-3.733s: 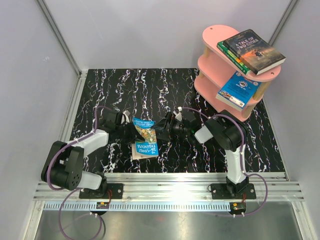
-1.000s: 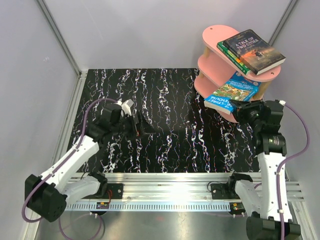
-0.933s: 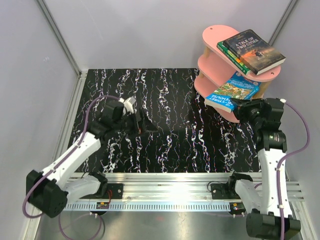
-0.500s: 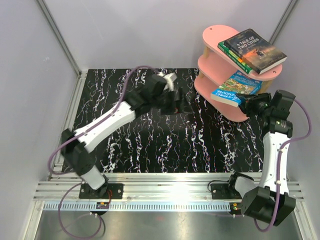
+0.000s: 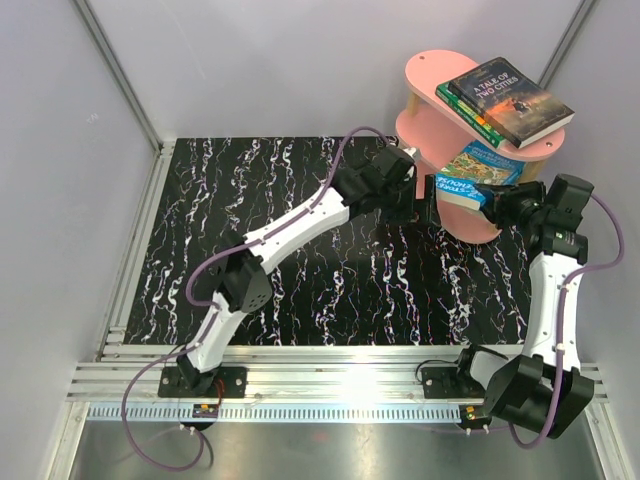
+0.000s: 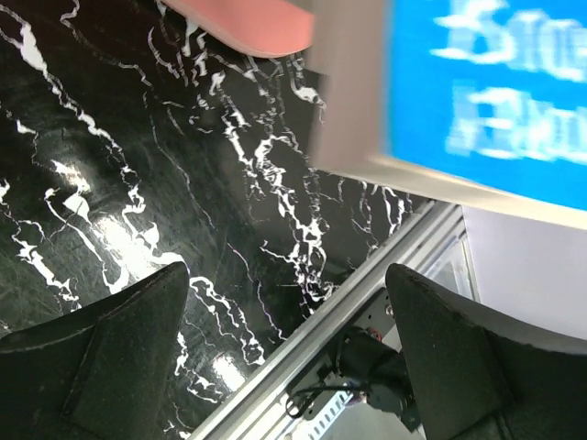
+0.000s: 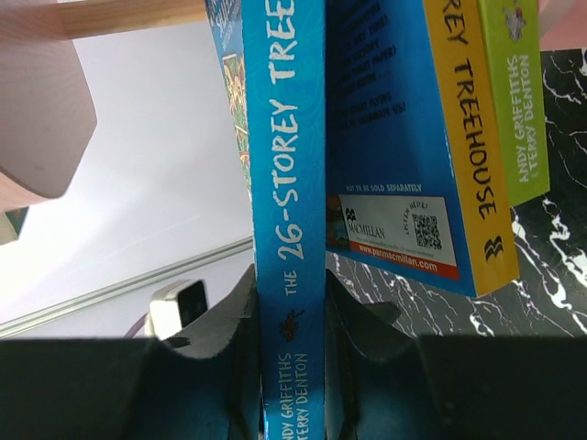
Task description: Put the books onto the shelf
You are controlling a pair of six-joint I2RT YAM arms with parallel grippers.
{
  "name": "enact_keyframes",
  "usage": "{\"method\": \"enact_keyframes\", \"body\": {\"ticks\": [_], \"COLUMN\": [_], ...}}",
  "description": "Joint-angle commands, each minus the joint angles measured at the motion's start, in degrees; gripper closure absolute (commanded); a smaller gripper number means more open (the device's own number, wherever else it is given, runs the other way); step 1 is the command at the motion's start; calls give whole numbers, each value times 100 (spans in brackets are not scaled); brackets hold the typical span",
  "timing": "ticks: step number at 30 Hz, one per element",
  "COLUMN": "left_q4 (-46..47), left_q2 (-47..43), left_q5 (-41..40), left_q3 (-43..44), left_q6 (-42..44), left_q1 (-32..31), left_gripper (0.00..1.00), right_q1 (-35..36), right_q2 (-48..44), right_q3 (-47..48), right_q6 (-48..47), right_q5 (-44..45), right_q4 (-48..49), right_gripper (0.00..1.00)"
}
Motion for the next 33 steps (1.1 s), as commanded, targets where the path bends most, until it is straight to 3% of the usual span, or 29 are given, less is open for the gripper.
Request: {"method": "enact_keyframes", "body": {"ticks": [1,3,10,11,15,25,33], "left_q4": [160,301,635,723,881,1242,1391], "left_q2": [214,355,988,1015,1217,1393,1542], "left_q5": [-52,-34,88,106,141,150,159], "left_q3": [355,608,1252,1269,1533,1560,1568], "left_q6": [-227,-307,-685,-720,-825,-975,-1045], "left_q1": [19,19,28,28,28,55,81], "left_gripper": [9,9,9,9,9,9,9], "right_q1": [-120,-137,-199,-199,-225,-234,-234], "right_q2": [71,115,98,80,45,-104,-552], "right_q3": [383,391,462,470,462,866,1603], "right_q6": [-205,-223,-372,-398,-434,-451,-925], "right_q5": [16,16,166,209,271,148,280], "right_q4": [153,118,-233,-286,-409,-839,-2394], "right_gripper": [82,78,47,38,24,15,11]}}
